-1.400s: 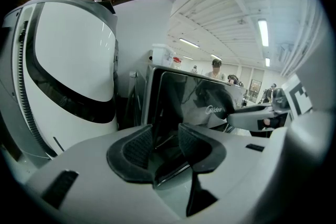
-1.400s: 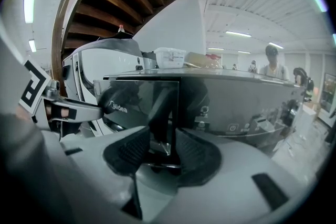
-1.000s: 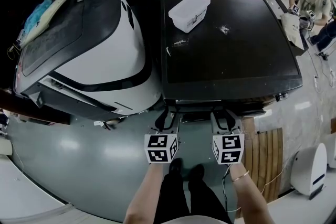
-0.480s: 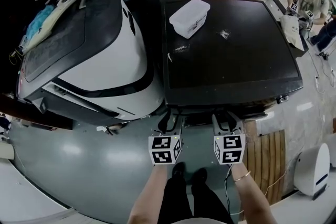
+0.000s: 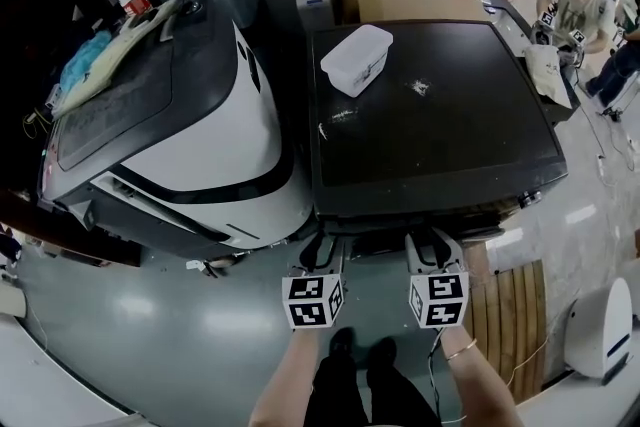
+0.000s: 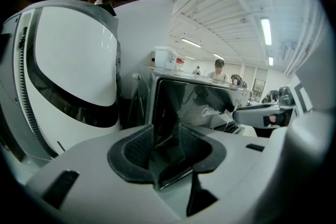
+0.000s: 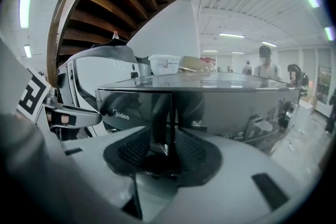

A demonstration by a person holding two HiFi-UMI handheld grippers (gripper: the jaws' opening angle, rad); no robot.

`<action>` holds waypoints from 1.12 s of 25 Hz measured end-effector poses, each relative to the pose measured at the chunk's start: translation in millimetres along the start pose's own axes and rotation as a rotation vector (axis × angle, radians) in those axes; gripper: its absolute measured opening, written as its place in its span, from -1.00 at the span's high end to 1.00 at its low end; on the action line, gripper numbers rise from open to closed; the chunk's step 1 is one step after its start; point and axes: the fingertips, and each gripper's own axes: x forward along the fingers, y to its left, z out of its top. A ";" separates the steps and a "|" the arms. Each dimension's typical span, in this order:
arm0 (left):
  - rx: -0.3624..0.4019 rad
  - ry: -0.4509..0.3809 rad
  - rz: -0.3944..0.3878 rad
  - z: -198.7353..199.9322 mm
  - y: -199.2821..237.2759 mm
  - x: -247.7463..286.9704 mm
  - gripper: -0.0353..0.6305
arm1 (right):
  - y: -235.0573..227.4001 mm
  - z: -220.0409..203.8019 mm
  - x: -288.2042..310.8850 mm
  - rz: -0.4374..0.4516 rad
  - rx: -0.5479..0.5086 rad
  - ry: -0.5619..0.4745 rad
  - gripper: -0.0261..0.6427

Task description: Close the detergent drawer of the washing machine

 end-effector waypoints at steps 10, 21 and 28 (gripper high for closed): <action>0.010 -0.063 0.012 13.6 -14.3 -43.3 0.65 | 17.3 20.3 -48.6 0.070 0.031 -0.077 0.46; 0.047 -0.108 -0.011 18.6 -36.9 -99.6 0.79 | 40.1 33.1 -107.6 0.128 0.036 -0.141 0.56; 0.038 -0.148 -0.017 24.9 -47.3 -131.9 0.83 | 48.5 39.4 -143.3 0.133 0.006 -0.170 0.58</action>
